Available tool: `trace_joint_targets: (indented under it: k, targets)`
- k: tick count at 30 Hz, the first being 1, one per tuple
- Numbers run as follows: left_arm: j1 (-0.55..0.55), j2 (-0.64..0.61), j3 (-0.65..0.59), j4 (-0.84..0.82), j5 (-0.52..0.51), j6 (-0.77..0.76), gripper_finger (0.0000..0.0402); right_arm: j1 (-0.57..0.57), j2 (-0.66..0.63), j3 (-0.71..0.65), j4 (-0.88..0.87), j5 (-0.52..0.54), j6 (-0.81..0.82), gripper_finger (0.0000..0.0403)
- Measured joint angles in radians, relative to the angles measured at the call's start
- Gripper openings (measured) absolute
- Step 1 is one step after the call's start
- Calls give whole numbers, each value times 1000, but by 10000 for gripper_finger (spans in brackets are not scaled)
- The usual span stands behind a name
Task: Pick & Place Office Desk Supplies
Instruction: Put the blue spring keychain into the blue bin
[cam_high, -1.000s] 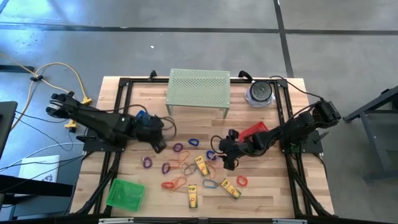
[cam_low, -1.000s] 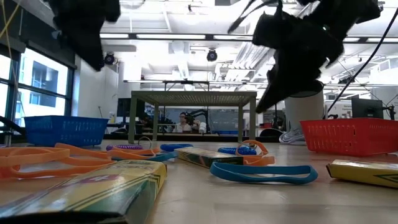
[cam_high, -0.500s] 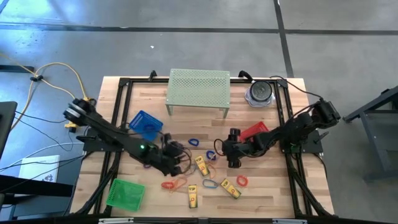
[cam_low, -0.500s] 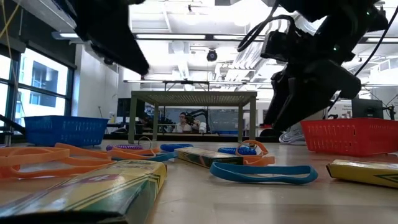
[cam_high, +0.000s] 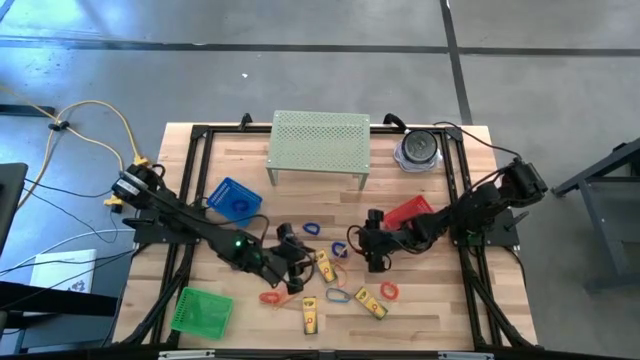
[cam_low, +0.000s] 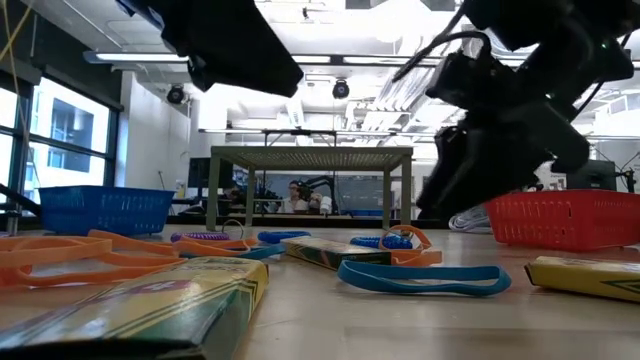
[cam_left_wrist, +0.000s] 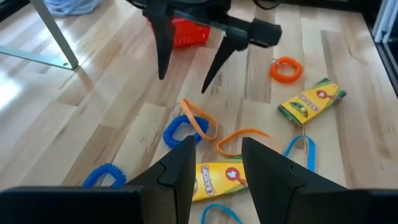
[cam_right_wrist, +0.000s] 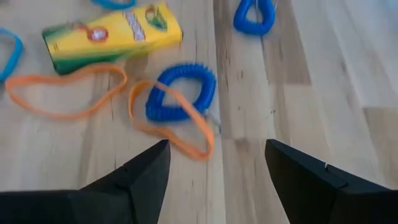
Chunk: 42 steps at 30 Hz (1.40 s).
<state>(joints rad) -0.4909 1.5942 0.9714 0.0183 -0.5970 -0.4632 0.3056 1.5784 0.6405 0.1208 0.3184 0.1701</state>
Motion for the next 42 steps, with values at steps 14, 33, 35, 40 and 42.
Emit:
trace_joint_targets:
  k: [14,33,35,40,42]
  targets:
    - [13,39,0,22,-10,6,124,-14,51,-19,79,-3,-52,252]
    - [13,39,0,17,-7,4,124,-25,160,-15,153,22,-35,231]
    - [13,39,0,17,-7,4,124,-25,160,-15,137,19,-31,211]
    - [13,39,0,16,-7,4,124,-24,160,-14,112,11,-7,145]
    - [13,39,0,14,-7,4,124,-24,160,-14,108,-5,-13,118]
